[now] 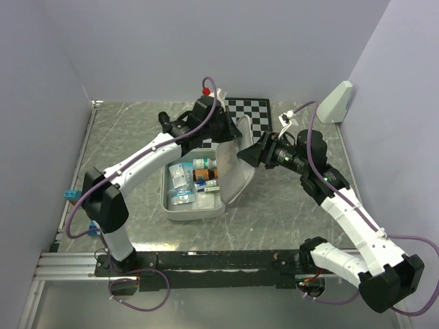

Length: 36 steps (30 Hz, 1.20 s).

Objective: Organize the medicine kit
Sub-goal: Close the medicine box at the center of the board.

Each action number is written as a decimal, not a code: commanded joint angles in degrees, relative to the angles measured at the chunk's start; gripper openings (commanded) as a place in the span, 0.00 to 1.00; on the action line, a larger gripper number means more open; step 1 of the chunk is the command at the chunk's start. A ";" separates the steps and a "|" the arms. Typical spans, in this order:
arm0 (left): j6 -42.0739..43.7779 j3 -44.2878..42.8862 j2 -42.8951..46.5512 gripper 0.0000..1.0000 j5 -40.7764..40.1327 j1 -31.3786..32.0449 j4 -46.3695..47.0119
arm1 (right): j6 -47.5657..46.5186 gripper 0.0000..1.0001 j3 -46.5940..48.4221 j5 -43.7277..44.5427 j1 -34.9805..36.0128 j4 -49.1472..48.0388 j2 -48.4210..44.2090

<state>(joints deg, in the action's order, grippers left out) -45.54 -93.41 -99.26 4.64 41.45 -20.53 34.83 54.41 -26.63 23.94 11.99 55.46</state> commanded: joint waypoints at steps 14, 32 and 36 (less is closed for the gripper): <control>1.68 27.63 36.30 0.55 -18.08 -5.41 2.60 | -5.91 0.79 7.62 6.15 4.61 3.48 2.98; -0.43 30.57 53.83 0.66 -35.59 -5.42 -0.82 | -7.41 0.91 15.12 13.52 14.56 7.08 11.34; 0.54 29.68 48.92 0.69 -30.76 -5.42 -0.91 | -3.99 0.87 11.60 16.34 10.87 9.53 12.47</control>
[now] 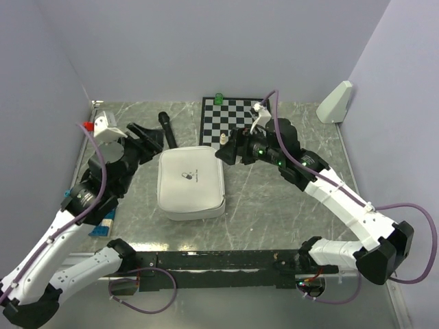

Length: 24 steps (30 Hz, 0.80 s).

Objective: Organize the medicine kit
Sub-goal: Close the medicine box at the center of the board.

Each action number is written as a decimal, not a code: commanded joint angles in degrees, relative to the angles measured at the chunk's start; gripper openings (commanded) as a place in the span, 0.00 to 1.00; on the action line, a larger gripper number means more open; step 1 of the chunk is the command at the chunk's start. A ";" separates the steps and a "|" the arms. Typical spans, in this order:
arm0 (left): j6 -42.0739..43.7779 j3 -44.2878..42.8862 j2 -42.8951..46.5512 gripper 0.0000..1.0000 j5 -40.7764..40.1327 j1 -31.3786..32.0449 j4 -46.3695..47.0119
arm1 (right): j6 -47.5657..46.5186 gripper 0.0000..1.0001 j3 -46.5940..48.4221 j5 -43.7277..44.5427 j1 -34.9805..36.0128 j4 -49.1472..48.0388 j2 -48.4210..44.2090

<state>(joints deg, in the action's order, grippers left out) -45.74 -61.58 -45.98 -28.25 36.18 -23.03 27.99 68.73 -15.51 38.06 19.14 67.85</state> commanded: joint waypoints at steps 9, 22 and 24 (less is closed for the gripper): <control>-1.46 3.12 -22.48 0.71 11.80 -9.01 0.78 | 5.06 0.84 -10.45 2.59 -5.28 0.65 5.18; -1.91 14.03 -22.66 0.74 16.90 -12.63 5.97 | 6.47 0.80 -8.36 -1.45 -5.98 -8.50 21.60; -1.12 13.69 -25.11 0.72 17.88 -12.63 5.19 | 6.03 0.72 -6.16 -2.77 -5.98 -7.54 26.08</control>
<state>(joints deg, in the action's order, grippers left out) -47.51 -48.49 -69.60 -13.85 23.94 -20.78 33.89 57.52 -15.92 32.56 15.00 87.96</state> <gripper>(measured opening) 0.739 0.775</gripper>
